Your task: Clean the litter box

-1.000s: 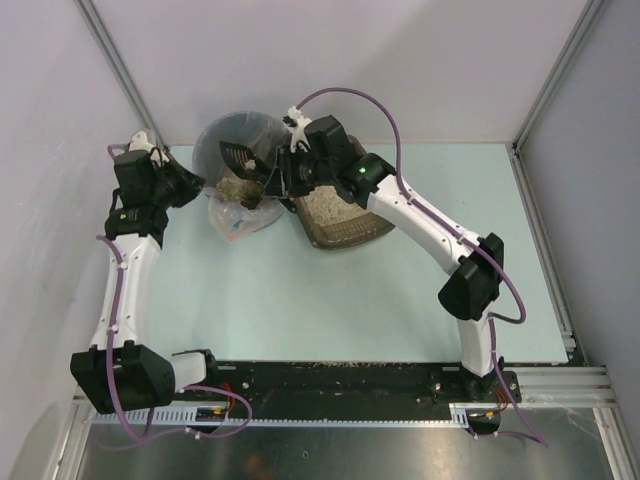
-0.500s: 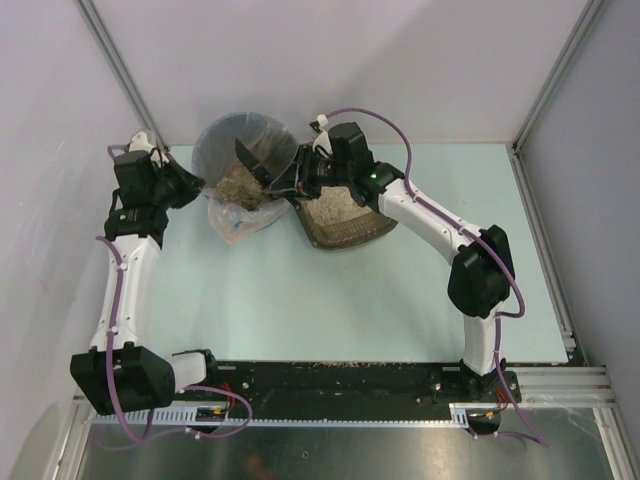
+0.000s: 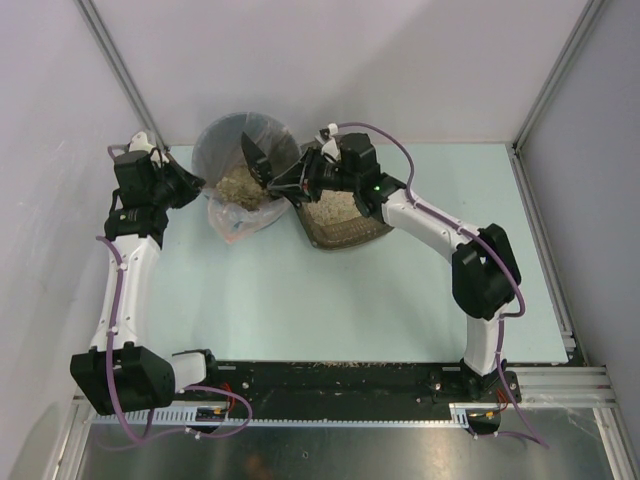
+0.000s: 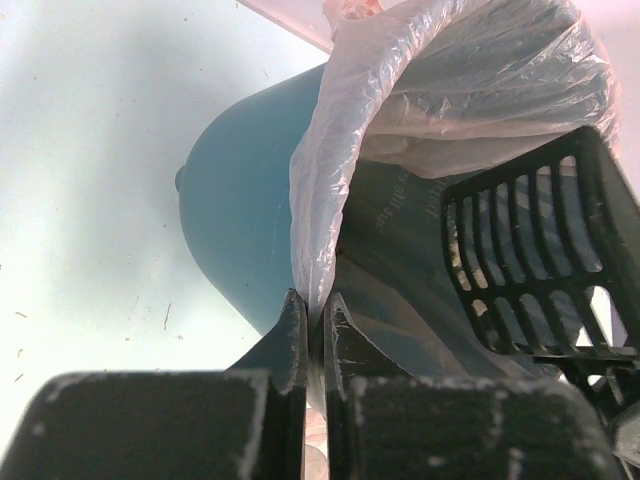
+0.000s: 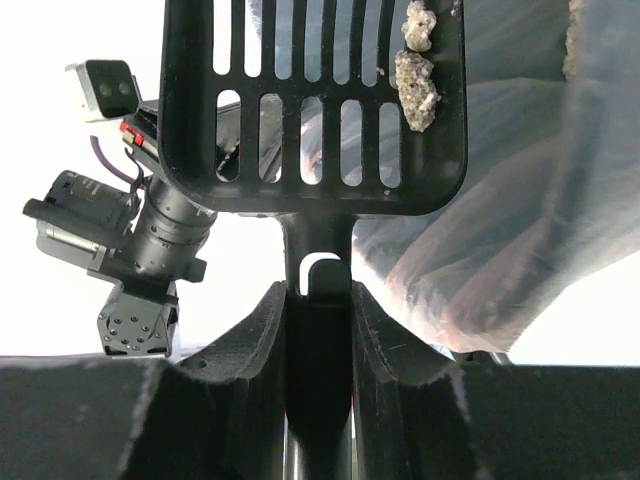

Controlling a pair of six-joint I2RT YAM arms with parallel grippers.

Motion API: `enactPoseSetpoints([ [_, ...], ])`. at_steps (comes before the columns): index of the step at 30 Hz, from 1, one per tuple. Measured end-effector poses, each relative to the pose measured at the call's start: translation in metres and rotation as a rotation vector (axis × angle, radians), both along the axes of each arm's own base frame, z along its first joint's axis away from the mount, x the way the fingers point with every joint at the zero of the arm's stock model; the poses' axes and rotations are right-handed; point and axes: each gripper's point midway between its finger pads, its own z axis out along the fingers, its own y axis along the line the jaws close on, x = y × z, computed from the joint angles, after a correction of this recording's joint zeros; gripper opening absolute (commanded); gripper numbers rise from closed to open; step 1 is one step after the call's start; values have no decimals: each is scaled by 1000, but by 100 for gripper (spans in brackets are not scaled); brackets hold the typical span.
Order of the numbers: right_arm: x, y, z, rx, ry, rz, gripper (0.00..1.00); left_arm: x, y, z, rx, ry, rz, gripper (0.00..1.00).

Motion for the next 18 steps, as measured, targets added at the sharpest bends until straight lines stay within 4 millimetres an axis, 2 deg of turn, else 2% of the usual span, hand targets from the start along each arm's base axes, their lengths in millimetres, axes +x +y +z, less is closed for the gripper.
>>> enactPoseSetpoints([
  [8, -1, -7, -29, 39, 141, -27, 0, 0, 0, 0, -1, 0, -1, 0],
  [18, 2, -9, -10, 158, 183, -34, 0, 0, -1, 0, -1, 0, -2, 0],
])
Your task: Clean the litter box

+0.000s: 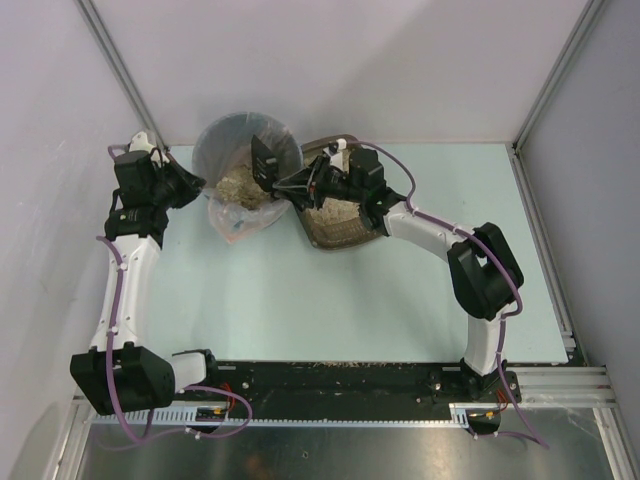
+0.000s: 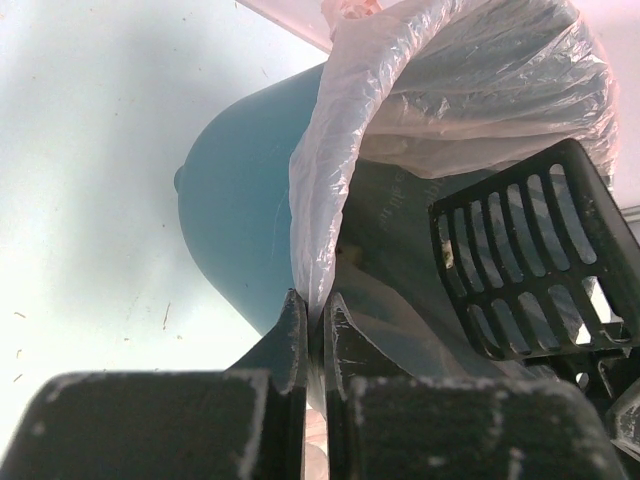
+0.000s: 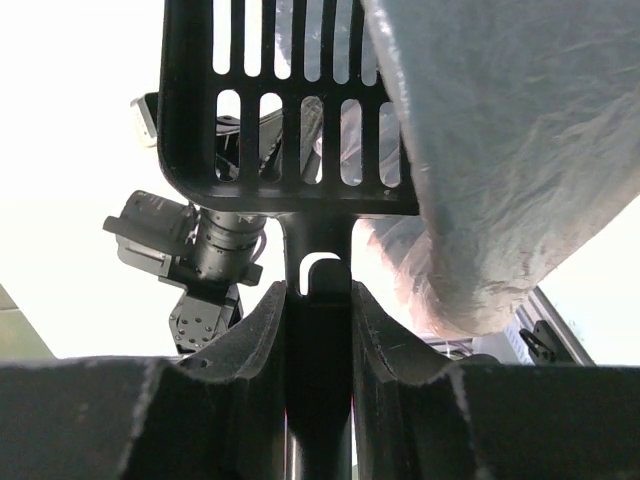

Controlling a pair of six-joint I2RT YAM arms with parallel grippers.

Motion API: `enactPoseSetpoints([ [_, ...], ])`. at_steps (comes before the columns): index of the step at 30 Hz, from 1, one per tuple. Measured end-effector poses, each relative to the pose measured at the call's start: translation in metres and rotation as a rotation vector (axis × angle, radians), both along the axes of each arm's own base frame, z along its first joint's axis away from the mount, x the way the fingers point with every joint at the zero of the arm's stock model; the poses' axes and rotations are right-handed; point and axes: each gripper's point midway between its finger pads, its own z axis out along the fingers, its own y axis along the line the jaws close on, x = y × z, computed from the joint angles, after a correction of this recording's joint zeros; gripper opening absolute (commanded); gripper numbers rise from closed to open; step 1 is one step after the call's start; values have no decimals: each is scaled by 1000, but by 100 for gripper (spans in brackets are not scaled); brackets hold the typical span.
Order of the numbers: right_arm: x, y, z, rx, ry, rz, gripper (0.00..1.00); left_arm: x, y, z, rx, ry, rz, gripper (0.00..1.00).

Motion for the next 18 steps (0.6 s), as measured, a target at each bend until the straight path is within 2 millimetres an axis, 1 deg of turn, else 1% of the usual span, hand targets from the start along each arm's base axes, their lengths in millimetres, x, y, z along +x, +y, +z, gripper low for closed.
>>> enactPoseSetpoints([
  [13, 1, 0, 7, 28, -6, -3, 0, 0, 0, 0, 0, 0, 0, 0],
  [15, 2, -1, 1, 15, 7, -15, 0, 0, 0, 0, 0, 0, 0, 0],
  [18, 4, -4, -17, -7, 47, -40, 0, 0, 0, 0, 0, 0, 0, 0],
])
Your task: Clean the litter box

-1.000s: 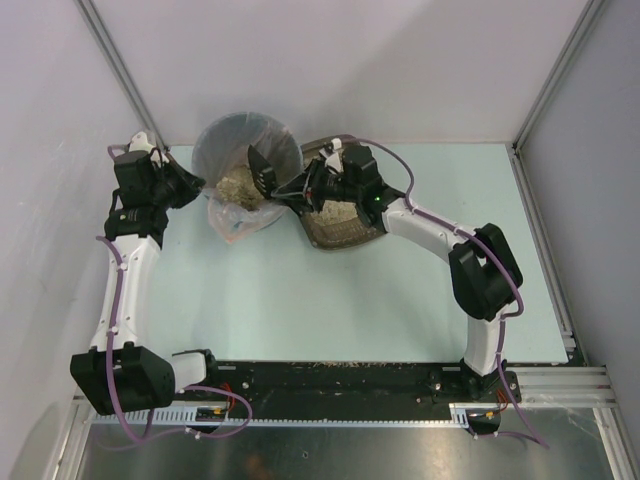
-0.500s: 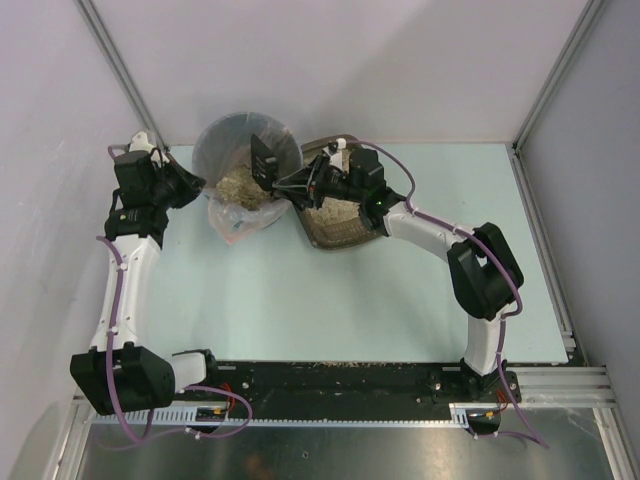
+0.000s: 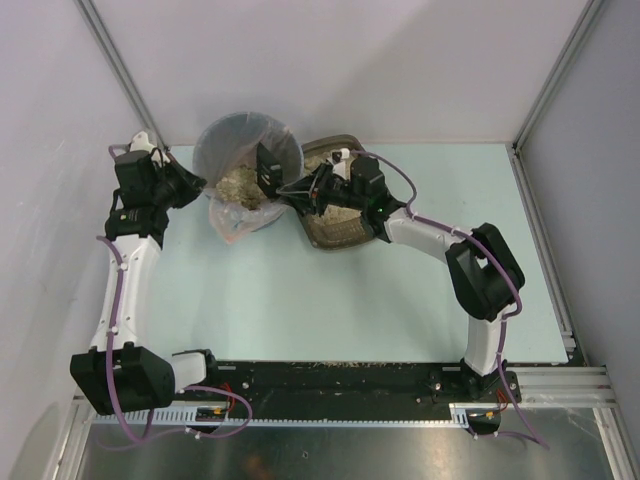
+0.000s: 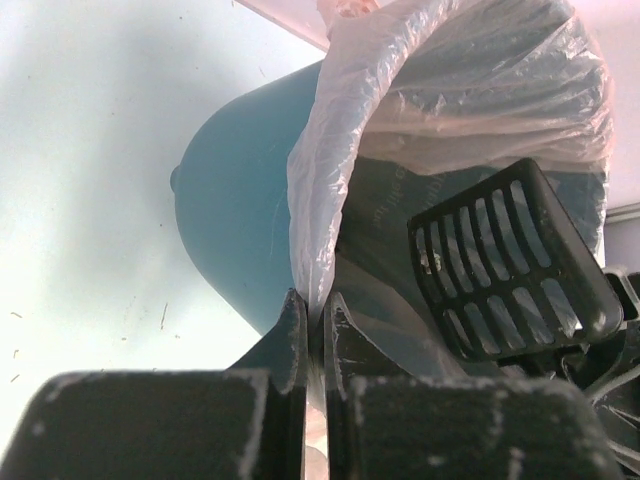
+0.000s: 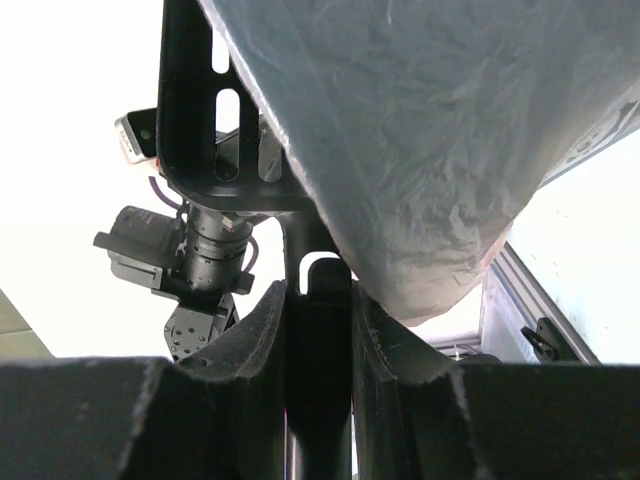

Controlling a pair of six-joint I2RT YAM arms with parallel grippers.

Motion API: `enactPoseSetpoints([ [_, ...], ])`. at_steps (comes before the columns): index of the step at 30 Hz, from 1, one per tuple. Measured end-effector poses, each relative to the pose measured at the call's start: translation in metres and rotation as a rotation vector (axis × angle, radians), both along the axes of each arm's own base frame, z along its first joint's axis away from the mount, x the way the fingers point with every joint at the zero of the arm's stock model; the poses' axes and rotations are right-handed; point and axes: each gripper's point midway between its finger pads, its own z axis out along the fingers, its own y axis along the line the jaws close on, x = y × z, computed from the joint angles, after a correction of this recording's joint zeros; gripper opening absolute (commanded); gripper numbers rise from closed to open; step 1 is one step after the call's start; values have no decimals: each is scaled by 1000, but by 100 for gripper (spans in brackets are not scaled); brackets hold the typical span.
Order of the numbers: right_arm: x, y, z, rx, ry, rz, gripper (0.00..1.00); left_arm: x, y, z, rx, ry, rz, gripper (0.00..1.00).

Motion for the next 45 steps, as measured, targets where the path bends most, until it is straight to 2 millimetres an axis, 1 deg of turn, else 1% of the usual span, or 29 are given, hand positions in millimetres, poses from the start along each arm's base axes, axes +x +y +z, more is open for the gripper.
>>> enactPoseSetpoints([
  [1, -1, -1, -3, 7, 14, 5, 0, 0, -1, 0, -2, 0, -2, 0],
  [7, 0, -3, -1, 25, 22, -5, 0, 0, -1, 0, -1, -1, -4, 0],
  [16, 2, -5, 1, 29, -15, -21, 0, 0, -1, 0, 0, -1, -4, 0],
  [21, 0, -9, 10, 2, -77, -27, 0, 0, -1, 0, -1, -1, -4, 0],
  [23, -1, -9, 18, -24, -114, -24, 0, 0, -1, 0, 0, -1, -4, 0],
  [25, 1, -6, 30, -77, -168, -14, 0, 0, -1, 0, 0, -1, -4, 0],
  [27, 2, -4, 49, -123, -236, -12, 0, 0, -1, 0, 0, 0, -3, 0],
  [29, 2, -5, 77, -170, -336, -13, 0, 0, -1, 1, 1, -1, -2, 0],
  [31, 1, -10, 99, -202, -415, -29, 0, 0, 0, 1, 3, 3, 2, 0],
  [32, 0, -13, 107, -226, -453, -37, 0, 1, 0, 1, 4, 7, 3, 0],
  [33, -2, -18, 110, -255, -476, -44, 0, 2, 1, 1, 5, 11, 4, 0],
  [35, 0, -32, 107, -335, -501, -72, 0, 6, 2, 1, 10, 17, 6, 0],
  [36, 2, -38, 102, -373, -503, -83, 0, 8, 3, 2, 12, 21, 8, 2],
  [38, 10, -59, 86, -479, -496, -115, 0, 13, 4, 2, 13, 30, 10, 4],
  [41, 27, -94, 60, -624, -467, -164, 0, 20, 7, 3, 14, 41, 18, 5],
  [42, 32, -107, 52, -670, -455, -179, 0, 23, 8, 3, 15, 45, 22, 10],
  [44, 38, -133, 33, -760, -427, -201, 0, 28, 10, 3, 18, 51, 29, 16],
  [45, 41, -146, 24, -805, -413, -207, 0, 31, 11, 4, 20, 53, 31, 25],
])
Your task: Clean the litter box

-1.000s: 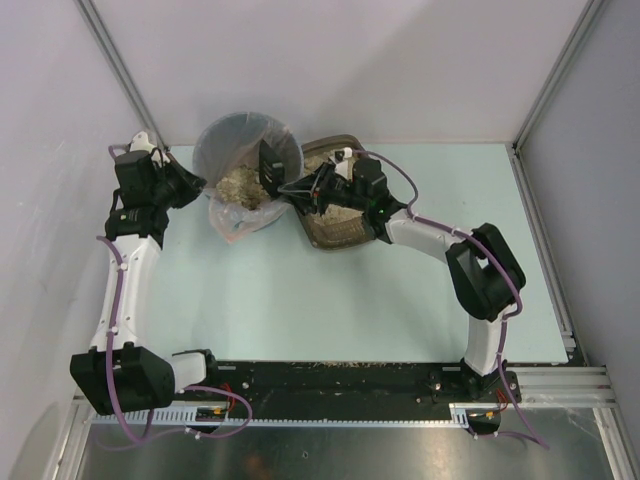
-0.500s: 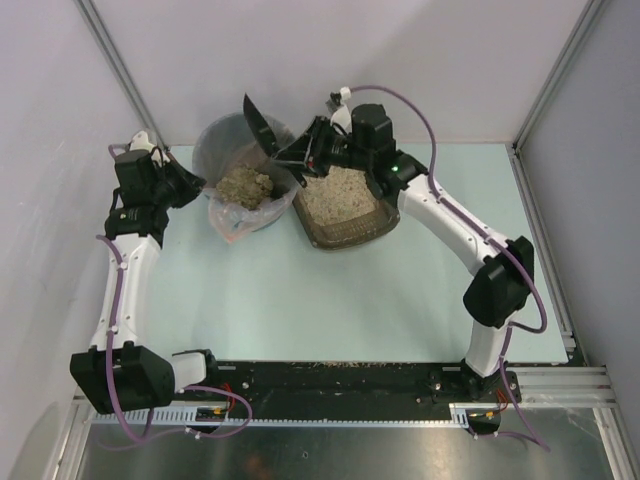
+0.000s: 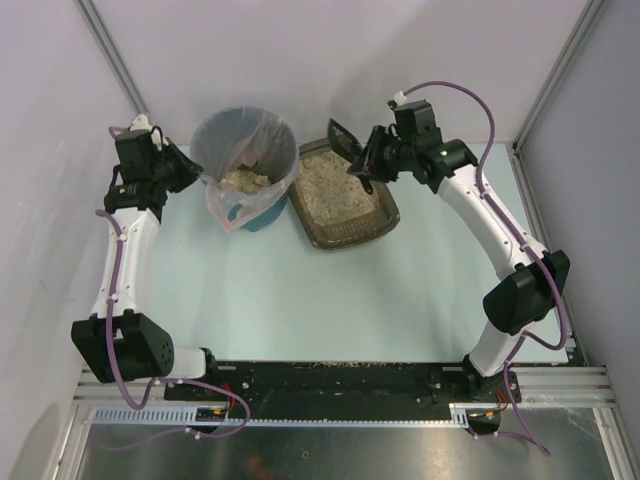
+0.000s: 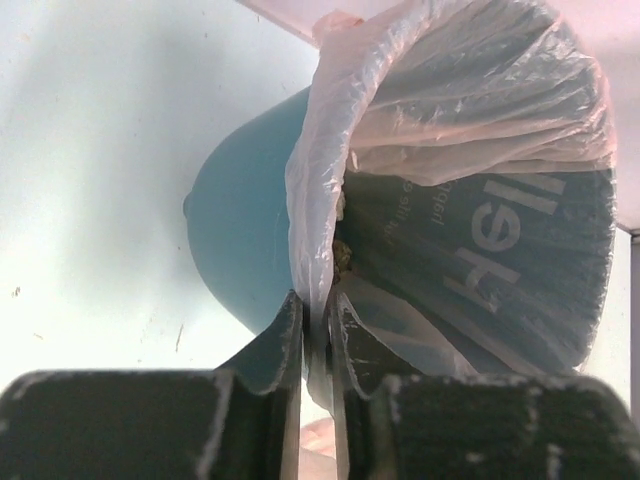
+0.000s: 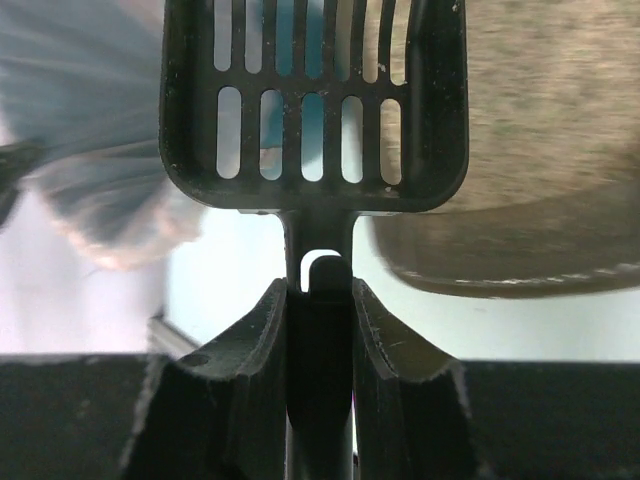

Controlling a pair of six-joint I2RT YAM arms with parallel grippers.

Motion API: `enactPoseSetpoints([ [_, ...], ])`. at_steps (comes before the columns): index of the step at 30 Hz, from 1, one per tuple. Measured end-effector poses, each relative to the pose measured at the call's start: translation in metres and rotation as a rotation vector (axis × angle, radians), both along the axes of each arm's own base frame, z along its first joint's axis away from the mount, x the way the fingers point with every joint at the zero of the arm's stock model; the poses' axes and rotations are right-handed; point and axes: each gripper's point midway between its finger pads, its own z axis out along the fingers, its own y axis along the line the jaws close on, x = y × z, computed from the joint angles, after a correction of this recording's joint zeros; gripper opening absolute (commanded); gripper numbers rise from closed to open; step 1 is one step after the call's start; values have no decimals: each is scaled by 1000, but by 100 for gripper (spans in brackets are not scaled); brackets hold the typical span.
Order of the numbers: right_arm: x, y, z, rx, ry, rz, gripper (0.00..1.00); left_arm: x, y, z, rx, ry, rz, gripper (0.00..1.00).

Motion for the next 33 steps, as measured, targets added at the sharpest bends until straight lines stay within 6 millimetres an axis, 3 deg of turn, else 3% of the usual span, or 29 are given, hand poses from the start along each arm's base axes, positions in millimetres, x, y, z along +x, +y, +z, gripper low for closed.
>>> enactPoseSetpoints([
  [3, 6, -32, -23, -116, 26, -52, 0, 7, 1, 1, 13, -2, -9, 39],
  [9, -3, -55, -55, -279, 61, -29, 0, 11, 8, 4, 46, -1, 3, 73],
  [16, 1, -58, -75, -358, 60, 26, 0, 11, 14, 8, 87, -14, 30, 82],
  [21, 11, -60, -76, -385, 18, 59, 0, -17, 7, 13, 147, -35, 78, 82],
  [23, 16, -60, -74, -377, -2, 73, 0, -32, -10, 22, 175, -71, 71, 81],
  [27, 32, -63, -84, -390, -32, 98, 0, -70, -80, 42, 174, -171, -53, 81],
  [30, 44, -63, -104, -424, -32, 121, 0, -84, -129, 33, 159, -162, -164, 81],
  [33, 54, -58, -132, -457, -22, 167, 0, -86, -181, 11, 147, -107, -271, 82],
])
